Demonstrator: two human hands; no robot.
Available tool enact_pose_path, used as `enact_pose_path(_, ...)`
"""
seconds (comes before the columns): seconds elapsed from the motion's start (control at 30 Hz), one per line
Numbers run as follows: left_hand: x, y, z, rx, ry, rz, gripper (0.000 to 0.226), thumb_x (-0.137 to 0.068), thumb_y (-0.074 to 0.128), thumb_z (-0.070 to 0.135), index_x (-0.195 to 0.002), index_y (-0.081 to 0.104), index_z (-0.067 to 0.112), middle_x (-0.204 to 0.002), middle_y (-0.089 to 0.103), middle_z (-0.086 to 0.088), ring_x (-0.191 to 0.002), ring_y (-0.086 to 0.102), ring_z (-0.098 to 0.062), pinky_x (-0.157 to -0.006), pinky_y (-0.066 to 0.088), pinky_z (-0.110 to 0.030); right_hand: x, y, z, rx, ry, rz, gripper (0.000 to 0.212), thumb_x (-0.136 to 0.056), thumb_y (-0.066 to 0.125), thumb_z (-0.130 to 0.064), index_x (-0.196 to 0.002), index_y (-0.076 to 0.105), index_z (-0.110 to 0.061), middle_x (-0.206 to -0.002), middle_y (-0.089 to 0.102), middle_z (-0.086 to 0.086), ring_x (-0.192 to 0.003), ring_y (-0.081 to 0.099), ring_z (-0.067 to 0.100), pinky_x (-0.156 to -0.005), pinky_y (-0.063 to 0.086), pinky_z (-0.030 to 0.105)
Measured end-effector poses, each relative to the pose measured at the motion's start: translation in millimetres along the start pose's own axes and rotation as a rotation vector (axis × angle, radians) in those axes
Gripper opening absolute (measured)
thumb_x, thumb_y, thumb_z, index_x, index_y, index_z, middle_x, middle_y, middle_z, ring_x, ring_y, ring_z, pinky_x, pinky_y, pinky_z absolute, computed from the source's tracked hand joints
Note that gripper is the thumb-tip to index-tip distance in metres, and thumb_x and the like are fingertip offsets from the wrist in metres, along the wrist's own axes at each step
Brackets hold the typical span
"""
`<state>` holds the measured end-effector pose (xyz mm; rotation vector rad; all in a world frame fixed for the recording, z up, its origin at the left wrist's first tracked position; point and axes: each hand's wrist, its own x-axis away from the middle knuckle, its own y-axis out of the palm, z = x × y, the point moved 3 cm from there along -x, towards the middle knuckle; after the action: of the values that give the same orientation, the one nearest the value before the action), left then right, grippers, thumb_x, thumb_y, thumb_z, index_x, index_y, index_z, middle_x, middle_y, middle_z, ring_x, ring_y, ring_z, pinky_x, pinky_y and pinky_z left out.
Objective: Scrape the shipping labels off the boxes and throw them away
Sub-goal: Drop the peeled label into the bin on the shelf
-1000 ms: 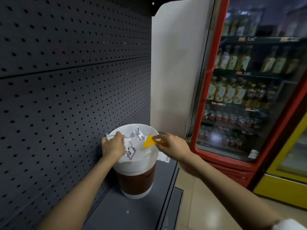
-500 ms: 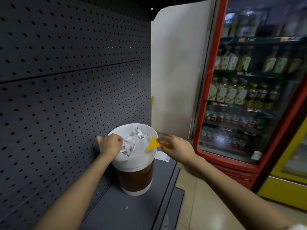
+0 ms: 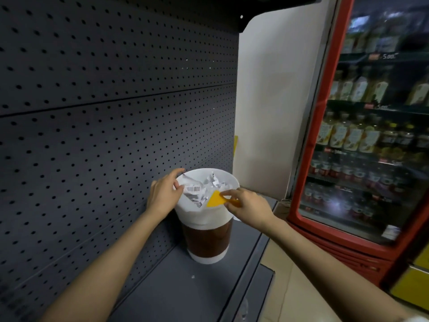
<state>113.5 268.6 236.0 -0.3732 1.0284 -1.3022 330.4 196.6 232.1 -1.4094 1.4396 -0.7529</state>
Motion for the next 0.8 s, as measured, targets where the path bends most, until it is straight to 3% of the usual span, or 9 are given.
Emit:
enact_pose_path(0.13,55.3,-38.7,-6.9,0.003,-0.035,0.081,0.032,-0.087,0.058,0.022,-0.118,0.052,0.029,-0.076,0.057,0.007,-0.076,0.059,-0.018,-0.094,0.047,-0.041,18.5,16.7,-32.5,-0.033,-0.102,-0.058,0.036,-0.092,0.049,-0.042,-0.127,0.053,-0.039,-0.12,0.061,-0.004,-0.113,0.058,0.019,-0.083,0.048,0.033)
enact_pose_path(0.4,260.4,-132.0,-74.1,-0.134,-0.312,0.23,0.03,-0.089,0.053,0.018,-0.119,0.054,0.024,-0.085,0.058,0.008,-0.083,0.058,-0.014,-0.075,0.042,-0.031,97.4,106.4,-170.0,-0.126,-0.486,-0.312,0.038,-0.09,0.053,-0.037,-0.128,0.053,-0.039,-0.13,0.058,-0.006,-0.118,0.057,0.021,-0.092,0.045,0.033)
enact_pose_path(0.63,472.0,-250.4,-136.9,-0.234,-0.653,0.406,0.037,-0.079,0.05,0.01,-0.115,0.057,0.016,-0.084,0.061,0.004,-0.082,0.06,-0.019,-0.078,0.048,-0.036,219.6,184.3,-331.5,-0.235,-0.853,-0.527,0.036,-0.089,0.055,-0.035,-0.125,0.057,-0.035,-0.133,0.059,-0.011,-0.123,0.054,0.015,-0.1,0.046,0.034)
enact_pose_path(0.73,546.3,-289.2,-150.4,-0.151,-0.763,0.488,0.034,-0.084,0.051,0.001,-0.115,0.056,0.012,-0.083,0.061,-0.005,-0.078,0.059,-0.023,-0.078,0.048,-0.037,271.1,204.8,-390.4,-0.224,-0.951,-0.579,0.038,-0.089,0.054,-0.037,-0.127,0.055,-0.036,-0.133,0.057,-0.009,-0.122,0.054,0.017,-0.098,0.045,0.033)
enact_pose_path(0.8,597.6,-311.6,-160.2,-0.172,-0.85,0.499,0.031,-0.087,0.05,0.006,-0.116,0.056,0.015,-0.086,0.065,-0.007,-0.081,0.061,-0.022,-0.077,0.047,-0.035,307.2,218.6,-428.8,-0.215,-1.014,-0.623,0.038,-0.09,0.052,-0.039,-0.128,0.054,-0.037,-0.135,0.055,-0.011,-0.123,0.053,0.015,-0.097,0.045,0.032)
